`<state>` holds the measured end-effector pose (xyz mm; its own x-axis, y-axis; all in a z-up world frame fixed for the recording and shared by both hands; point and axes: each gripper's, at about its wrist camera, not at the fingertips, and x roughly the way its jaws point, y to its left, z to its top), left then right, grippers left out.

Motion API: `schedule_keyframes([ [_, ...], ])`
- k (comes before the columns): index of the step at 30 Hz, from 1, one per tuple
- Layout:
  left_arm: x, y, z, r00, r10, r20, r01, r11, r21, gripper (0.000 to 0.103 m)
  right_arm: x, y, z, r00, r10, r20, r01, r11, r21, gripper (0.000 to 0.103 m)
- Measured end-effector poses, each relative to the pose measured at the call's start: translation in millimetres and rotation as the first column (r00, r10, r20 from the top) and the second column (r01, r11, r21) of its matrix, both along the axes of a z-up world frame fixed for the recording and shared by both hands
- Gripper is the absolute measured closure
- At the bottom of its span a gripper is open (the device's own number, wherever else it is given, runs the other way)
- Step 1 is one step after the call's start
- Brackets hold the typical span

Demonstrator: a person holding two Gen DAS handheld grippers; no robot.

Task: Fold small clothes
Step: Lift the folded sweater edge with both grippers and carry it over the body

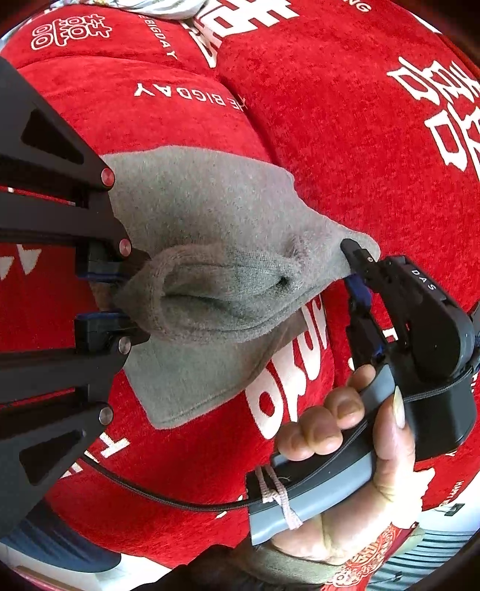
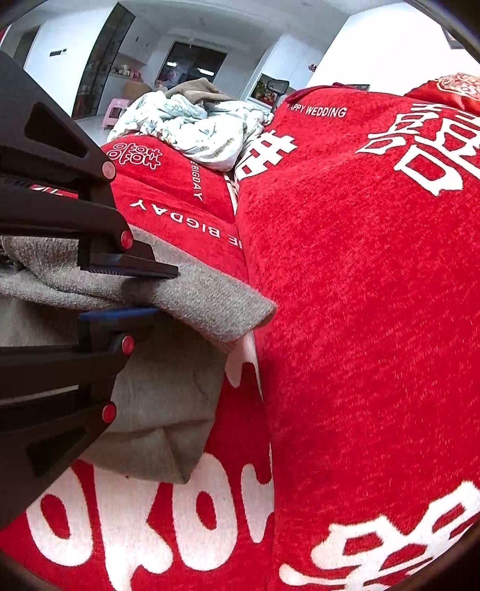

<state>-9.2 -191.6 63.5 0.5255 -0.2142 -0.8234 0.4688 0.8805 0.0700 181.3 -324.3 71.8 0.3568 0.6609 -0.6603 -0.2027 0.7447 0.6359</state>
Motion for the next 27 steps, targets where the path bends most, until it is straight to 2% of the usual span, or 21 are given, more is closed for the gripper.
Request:
schedule_keyframes([
  [4, -0.6, -8.9, -3.0, 1.0, -0.011, -0.006, 0.011, 1.0, 0.01, 0.091, 1.3, -9.5, -3.9, 1.0, -0.007, -0.003, 0.007, 1.0, 0.005, 0.092],
  [12, 0.4, -27.8, -10.5, 0.999, -0.037, -0.022, 0.037, 0.999, 0.026, 0.091, 1.9, -27.7, -20.6, 1.0, -0.026, -0.015, 0.026, 0.999, 0.024, 0.093],
  [20, 1.1, -47.6, -2.8, 0.998, -0.068, -0.012, 0.069, 0.997, 0.027, 0.091, 2.4, -44.5, -19.0, 0.999, -0.041, -0.001, 0.041, 0.998, 0.053, 0.093],
  [27, 0.4, -62.6, -9.2, 0.996, -0.089, -0.023, 0.09, 0.995, 0.041, 0.091, 1.1, -60.2, -27.5, 0.998, -0.064, -0.01, 0.064, 0.995, 0.074, 0.093],
])
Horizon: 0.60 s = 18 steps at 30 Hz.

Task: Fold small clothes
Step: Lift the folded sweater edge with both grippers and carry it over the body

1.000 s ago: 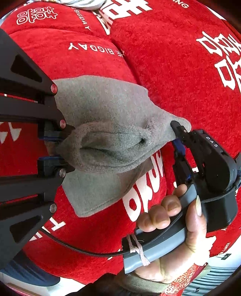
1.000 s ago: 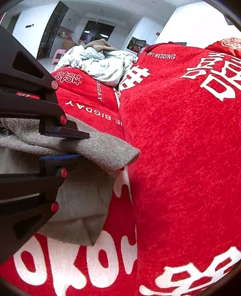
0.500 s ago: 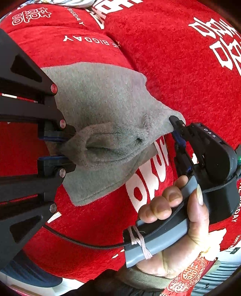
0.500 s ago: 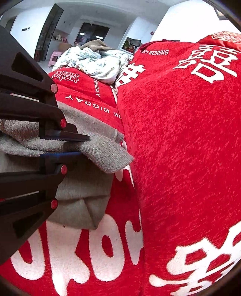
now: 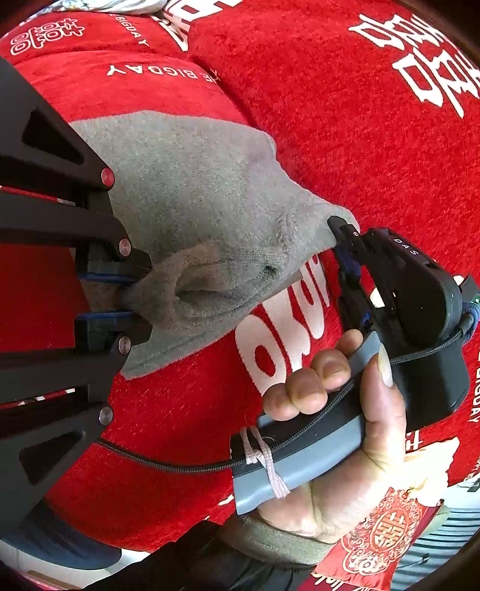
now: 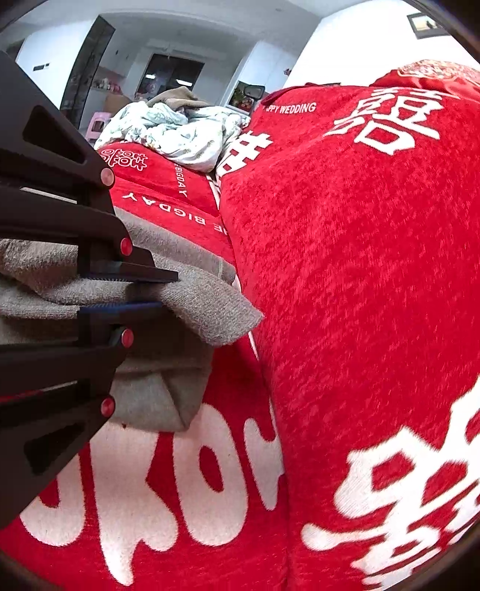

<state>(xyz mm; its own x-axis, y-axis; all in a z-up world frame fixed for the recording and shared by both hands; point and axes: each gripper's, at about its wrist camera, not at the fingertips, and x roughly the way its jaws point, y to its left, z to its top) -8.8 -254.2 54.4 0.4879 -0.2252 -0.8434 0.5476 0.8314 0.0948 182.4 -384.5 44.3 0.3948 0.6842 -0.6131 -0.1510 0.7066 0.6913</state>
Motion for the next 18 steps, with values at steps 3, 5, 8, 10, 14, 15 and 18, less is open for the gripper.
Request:
schedule_keyframes([
  [3, 4.4, -3.2, -6.5, 1.0, -0.004, -0.011, 0.004, 1.0, 0.011, 0.091, 0.4, -7.5, -9.7, 1.0, -0.013, -0.018, 0.013, 1.0, 0.003, 0.093],
  [5, 5.2, -5.4, -11.1, 1.0, -0.006, -0.014, 0.006, 1.0, 0.019, 0.091, 0.1, -10.9, -15.2, 1.0, -0.019, -0.025, 0.019, 1.0, 0.007, 0.093],
  [8, 9.5, -6.1, -16.7, 1.0, -0.005, -0.025, 0.005, 1.0, 0.026, 0.091, 1.1, -15.2, -24.1, 0.999, -0.028, -0.038, 0.029, 1.0, 0.008, 0.095],
  [10, 13.5, -7.6, -20.9, 0.999, -0.003, -0.032, 0.004, 1.0, 0.03, 0.091, 1.4, -18.0, -29.0, 0.998, -0.035, -0.045, 0.036, 0.999, 0.012, 0.095],
  [14, 18.3, -10.2, -27.5, 0.999, 0.003, -0.04, -0.002, 0.999, 0.041, 0.091, 0.7, -17.1, -39.7, 0.998, -0.034, -0.057, 0.033, 0.999, -0.008, 0.095],
  [15, 20.1, -10.0, -29.3, 0.999, 0.007, -0.044, -0.005, 0.999, 0.042, 0.091, 0.0, -16.6, -42.1, 0.998, -0.033, -0.06, 0.032, 0.999, -0.013, 0.095],
  [18, 22.5, -8.7, -31.1, 0.999, 0.006, -0.046, -0.004, 0.999, 0.039, 0.091, -2.5, -16.8, -44.8, 0.998, -0.04, -0.056, 0.039, 0.999, -0.019, 0.095],
])
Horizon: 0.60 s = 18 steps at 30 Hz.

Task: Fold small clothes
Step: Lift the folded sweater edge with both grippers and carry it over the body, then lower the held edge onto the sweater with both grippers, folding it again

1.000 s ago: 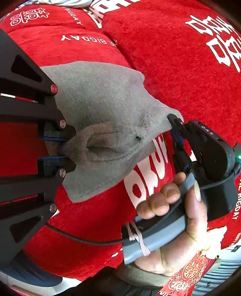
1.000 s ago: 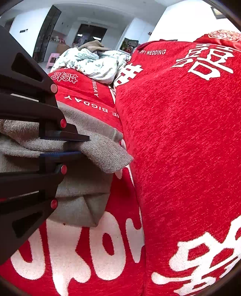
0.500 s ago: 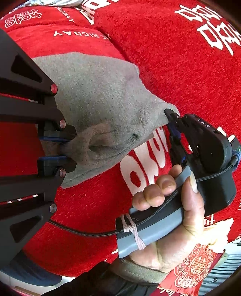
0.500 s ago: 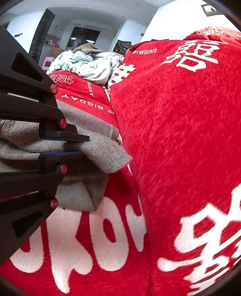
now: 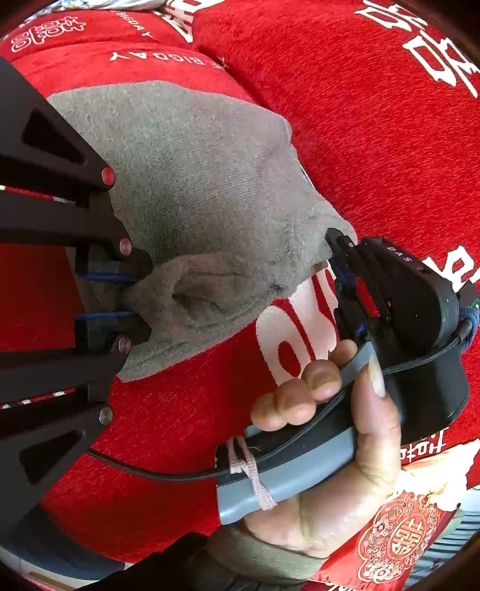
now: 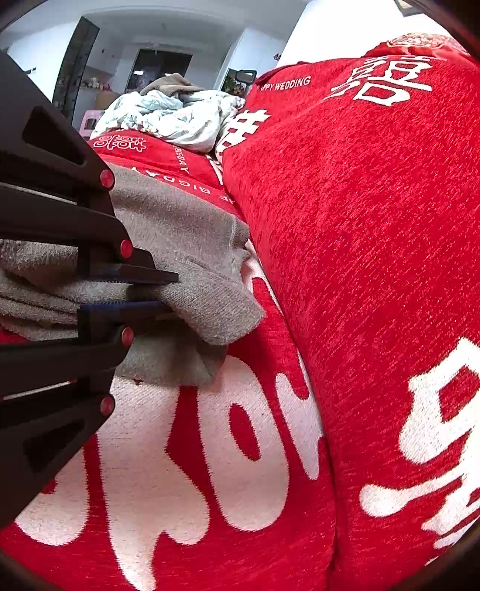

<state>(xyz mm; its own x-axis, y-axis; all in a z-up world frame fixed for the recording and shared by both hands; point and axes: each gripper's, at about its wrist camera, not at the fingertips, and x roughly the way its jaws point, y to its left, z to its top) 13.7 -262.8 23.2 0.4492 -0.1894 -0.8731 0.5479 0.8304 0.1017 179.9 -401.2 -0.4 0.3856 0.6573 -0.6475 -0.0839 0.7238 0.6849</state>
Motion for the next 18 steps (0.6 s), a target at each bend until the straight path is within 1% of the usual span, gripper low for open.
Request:
schedule_keyframes([
  [5, 1.7, 1.7, 1.0, 1.0, 0.007, -0.013, -0.007, 1.0, -0.021, 0.091, -2.6, 0.2, 4.2, 1.0, -0.021, -0.003, 0.021, 1.0, -0.018, 0.094],
  [9, 4.3, 6.7, 2.0, 1.0, 0.014, -0.027, -0.015, 0.999, -0.051, 0.09, -6.7, 1.8, 8.7, 0.999, -0.037, -0.006, 0.036, 0.998, -0.052, 0.088],
  [10, 4.4, 8.2, 3.0, 0.999, 0.015, -0.029, -0.017, 0.998, -0.06, 0.09, -8.1, 0.4, 9.1, 0.999, -0.039, -0.016, 0.038, 0.999, -0.039, 0.084],
  [11, 4.0, 9.0, 3.6, 0.999, 0.018, -0.035, -0.02, 0.998, -0.066, 0.08, -9.6, -1.0, 9.6, 0.999, -0.047, -0.028, 0.046, 0.999, -0.027, 0.081],
  [12, 4.6, 11.5, 4.2, 0.998, 0.02, -0.054, -0.024, 0.996, -0.082, 0.06, -12.8, -4.1, 11.3, 0.997, -0.063, -0.035, 0.062, 0.998, -0.023, 0.067],
  [13, 4.9, 14.6, 5.3, 0.997, 0.02, -0.076, -0.028, 0.994, -0.108, 0.047, -16.2, -6.1, 13.8, 0.997, -0.077, -0.032, 0.076, 0.997, -0.028, 0.054],
  [14, 4.1, 17.6, 7.0, 0.996, 0.026, -0.082, -0.036, 0.991, -0.126, 0.03, -20.3, -8.0, 18.1, 0.996, -0.092, -0.019, 0.092, 0.995, -0.035, 0.051],
  [15, 0.0, 22.8, 11.2, 0.997, 0.041, -0.068, -0.051, 0.989, -0.142, 0.028, -27.6, -10.1, 27.2, 0.994, -0.109, 0.013, 0.109, 0.993, -0.041, 0.05],
  [16, -2.8, 25.5, 14.3, 0.997, 0.041, -0.064, -0.05, 0.988, -0.149, 0.028, -33.0, -11.1, 34.6, 0.993, -0.113, 0.041, 0.114, 0.993, -0.035, 0.05],
  [18, -12.7, 34.2, 22.6, 0.997, 0.002, -0.077, -0.017, 0.982, -0.186, 0.028, -46.3, -10.2, 52.5, 0.989, -0.107, 0.102, 0.107, 0.994, 0.004, 0.048],
])
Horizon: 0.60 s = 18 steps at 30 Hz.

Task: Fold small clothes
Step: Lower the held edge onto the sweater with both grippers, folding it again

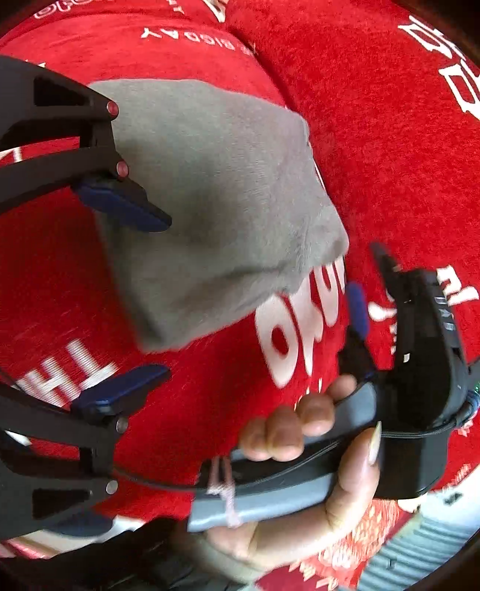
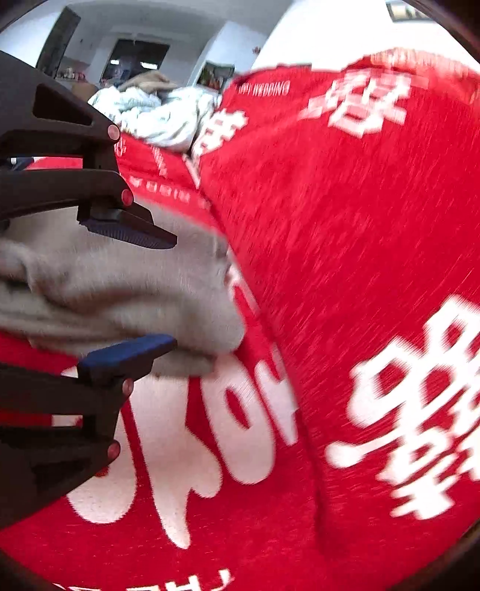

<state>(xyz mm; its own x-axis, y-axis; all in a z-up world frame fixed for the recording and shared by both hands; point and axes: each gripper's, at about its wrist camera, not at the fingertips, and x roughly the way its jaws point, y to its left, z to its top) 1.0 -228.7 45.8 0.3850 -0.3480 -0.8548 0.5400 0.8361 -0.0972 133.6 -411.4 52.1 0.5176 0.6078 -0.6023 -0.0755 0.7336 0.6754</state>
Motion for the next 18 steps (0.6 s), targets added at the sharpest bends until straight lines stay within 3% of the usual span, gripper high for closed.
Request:
schedule_keyframes([
  [4, -10.8, 35.6, 23.0, 1.0, -0.007, 0.002, 0.008, 0.992, -0.126, 0.028, -15.0, 28.3, 11.5, 0.991, 0.126, 0.05, -0.13, 0.987, 0.09, 0.027],
  [7, 7.6, 66.1, 29.9, 0.994, 0.111, 0.013, -0.108, 0.984, -0.144, 0.028, -8.8, 54.5, -6.8, 0.979, 0.204, -0.004, -0.201, 0.967, 0.155, 0.027],
  [10, 41.8, 98.9, 21.1, 0.965, 0.26, -0.024, -0.26, 0.953, -0.153, 0.028, 2.9, 53.7, -37.2, 0.986, 0.138, -0.098, -0.132, 0.989, 0.063, 0.028],
  [13, 73.7, 120.4, -11.0, 0.924, 0.368, -0.102, -0.376, 0.924, -0.073, 0.028, 3.3, 39.3, -53.0, 0.989, 0.099, -0.109, -0.1, 0.995, 0.004, 0.037],
  [15, 80.6, 124.3, -30.5, 0.92, 0.355, -0.165, -0.371, 0.925, -0.079, 0.02, -2.0, 37.3, -45.0, 0.991, 0.091, -0.099, -0.095, 0.995, -0.036, 0.036],
  [18, 79.0, 128.6, -27.5, 0.923, 0.349, -0.164, -0.368, 0.923, -0.112, 0.02, -16.2, 40.5, -22.3, 0.996, 0.059, -0.068, -0.072, 0.978, -0.198, 0.027],
])
